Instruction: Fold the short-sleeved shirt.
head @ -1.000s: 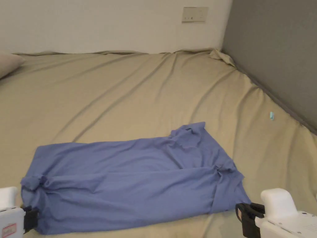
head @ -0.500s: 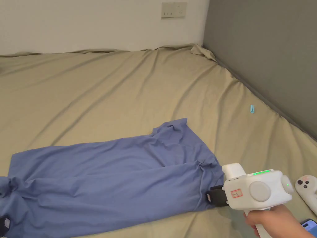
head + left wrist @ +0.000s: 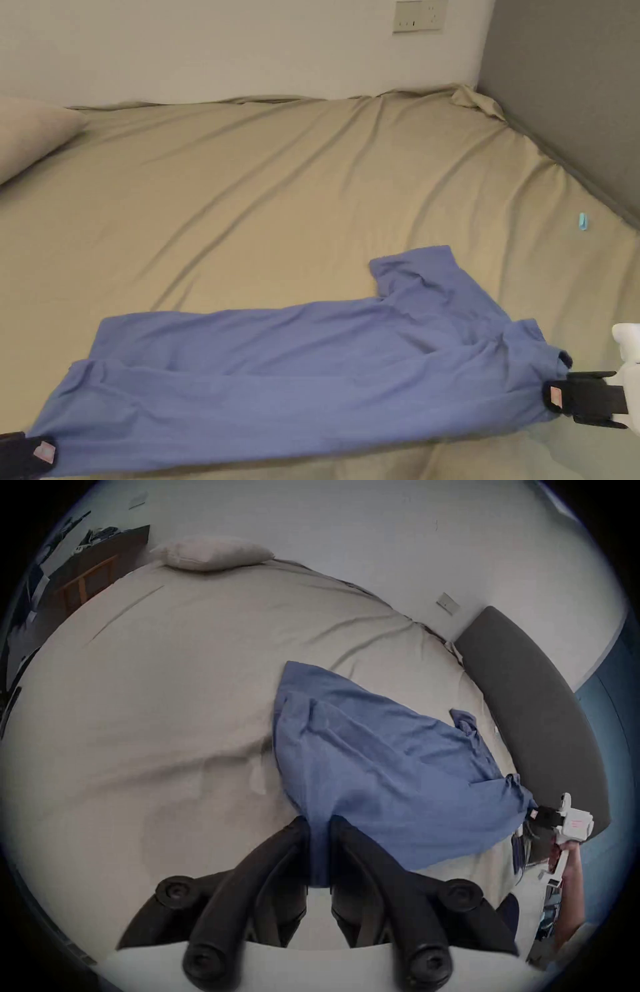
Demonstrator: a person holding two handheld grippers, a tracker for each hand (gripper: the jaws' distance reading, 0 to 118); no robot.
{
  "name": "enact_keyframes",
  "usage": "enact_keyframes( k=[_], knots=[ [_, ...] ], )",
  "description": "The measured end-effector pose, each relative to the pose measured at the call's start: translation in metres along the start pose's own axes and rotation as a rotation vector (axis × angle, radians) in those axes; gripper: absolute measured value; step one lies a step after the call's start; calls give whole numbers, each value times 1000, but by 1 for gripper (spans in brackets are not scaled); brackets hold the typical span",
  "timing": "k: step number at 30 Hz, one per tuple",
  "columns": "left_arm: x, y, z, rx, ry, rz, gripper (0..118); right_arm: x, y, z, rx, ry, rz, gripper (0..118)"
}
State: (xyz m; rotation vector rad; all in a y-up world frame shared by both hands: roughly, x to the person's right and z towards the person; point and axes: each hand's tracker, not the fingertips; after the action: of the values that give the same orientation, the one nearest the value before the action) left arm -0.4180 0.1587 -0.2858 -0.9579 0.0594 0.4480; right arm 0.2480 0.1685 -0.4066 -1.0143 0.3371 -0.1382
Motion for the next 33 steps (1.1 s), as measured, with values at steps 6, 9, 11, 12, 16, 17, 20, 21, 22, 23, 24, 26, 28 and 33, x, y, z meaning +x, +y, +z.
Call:
enact_keyframes(
  k=[6, 9, 11, 12, 16, 17, 20, 21, 22, 23, 24, 26, 28, 33],
  knots=[
    [-19, -64, 19, -139, -7, 28, 9, 1, -61, 10, -151, -22, -23, 10],
    [-24, -88, 13, -206, 52, -10, 9, 2, -84, 3, -209, -33, -37, 10],
    [-28, -96, 7, -218, 59, 23, 9, -2, -92, -3, -230, -63, -18, 10],
    [-28, -96, 1, -210, 64, 25, 9, 0, -93, -7, -230, -76, 7, 10],
    [-25, -98, -27, -263, 149, -36, 9, 1, -94, -37, -290, -128, 104, 10],
    [-25, -99, -30, -276, 168, -53, 9, 3, -95, -45, -296, -122, 101, 10],
    [-20, -96, -21, -228, 156, -45, 41, 7, -94, -45, -277, -116, 111, 27],
    [-18, -97, -18, -198, 165, -86, 79, 6, -92, -42, -269, -148, 149, 46],
    [-13, -97, -14, -194, 116, -81, 118, 4, -90, -38, -261, -207, 202, 89],
    [-10, -95, -8, -206, 112, -75, 118, 6, -86, -30, -269, -221, 250, 117],
    [-5, -88, 7, -97, 38, -49, 117, 5, -82, -18, -272, -185, 274, 118],
    [2, -71, 36, 57, -107, -20, 118, -1, -64, 25, -18, -64, 292, 116],
    [15, -57, 55, 206, -176, 27, 118, -16, -50, 59, 227, -55, 214, 118],
    [45, -66, 48, 133, -170, 17, 103, -69, -36, 74, 357, 108, 20, 113]
  ],
)
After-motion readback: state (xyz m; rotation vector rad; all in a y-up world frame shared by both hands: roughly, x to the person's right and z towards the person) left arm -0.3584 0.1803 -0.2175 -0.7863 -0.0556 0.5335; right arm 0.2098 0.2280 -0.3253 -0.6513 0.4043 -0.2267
